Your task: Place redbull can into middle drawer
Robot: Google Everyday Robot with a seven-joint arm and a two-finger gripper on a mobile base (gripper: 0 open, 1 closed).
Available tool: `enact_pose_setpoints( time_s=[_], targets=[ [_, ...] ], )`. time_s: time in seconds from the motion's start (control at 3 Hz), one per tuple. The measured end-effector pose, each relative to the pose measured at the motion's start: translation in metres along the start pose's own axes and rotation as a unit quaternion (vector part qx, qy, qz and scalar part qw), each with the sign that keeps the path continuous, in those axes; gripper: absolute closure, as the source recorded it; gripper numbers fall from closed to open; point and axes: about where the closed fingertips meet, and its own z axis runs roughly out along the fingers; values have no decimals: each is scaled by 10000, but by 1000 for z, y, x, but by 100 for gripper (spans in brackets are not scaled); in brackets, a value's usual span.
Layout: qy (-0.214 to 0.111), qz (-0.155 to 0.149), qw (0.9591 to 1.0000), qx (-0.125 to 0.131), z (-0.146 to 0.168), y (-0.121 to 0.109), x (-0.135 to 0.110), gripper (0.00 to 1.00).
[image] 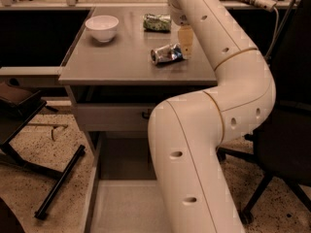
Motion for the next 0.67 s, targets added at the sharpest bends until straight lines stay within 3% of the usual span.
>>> enact_pose_setpoints(
  time_s=[0.67],
  targets=[
    [-127,-114,9996,-223,22,12,4,0]
  ],
)
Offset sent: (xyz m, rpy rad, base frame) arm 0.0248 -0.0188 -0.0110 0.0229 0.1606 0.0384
